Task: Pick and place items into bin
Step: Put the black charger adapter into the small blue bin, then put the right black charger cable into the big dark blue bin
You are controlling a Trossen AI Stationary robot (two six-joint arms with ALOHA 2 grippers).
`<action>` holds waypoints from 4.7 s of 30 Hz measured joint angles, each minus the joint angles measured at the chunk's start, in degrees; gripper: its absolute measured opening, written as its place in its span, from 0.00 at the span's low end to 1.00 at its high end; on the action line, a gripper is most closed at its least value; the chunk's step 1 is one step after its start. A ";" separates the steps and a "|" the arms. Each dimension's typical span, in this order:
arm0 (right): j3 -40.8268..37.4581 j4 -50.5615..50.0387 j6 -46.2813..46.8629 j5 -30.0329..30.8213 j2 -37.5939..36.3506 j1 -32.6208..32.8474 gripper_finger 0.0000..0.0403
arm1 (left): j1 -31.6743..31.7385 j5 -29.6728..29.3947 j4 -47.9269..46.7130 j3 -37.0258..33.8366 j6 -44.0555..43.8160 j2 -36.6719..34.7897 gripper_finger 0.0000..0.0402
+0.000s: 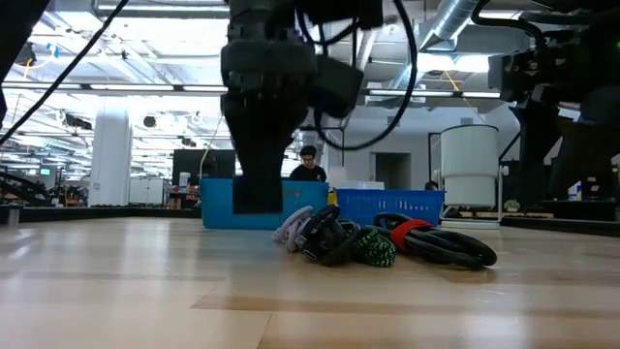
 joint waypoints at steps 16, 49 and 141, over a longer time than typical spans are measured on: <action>0.00 -0.06 0.00 0.00 0.00 0.00 0.66 | 5.46 -18.88 -4.95 16.35 15.93 -0.28 0.38; 0.00 3.50 0.00 -0.11 0.00 0.02 0.66 | 16.63 -12.05 9.01 17.26 24.74 -0.28 0.47; 10.03 48.72 20.68 -4.07 17.81 -9.00 0.13 | -2.34 -11.11 54.74 -65.10 14.58 -72.15 0.47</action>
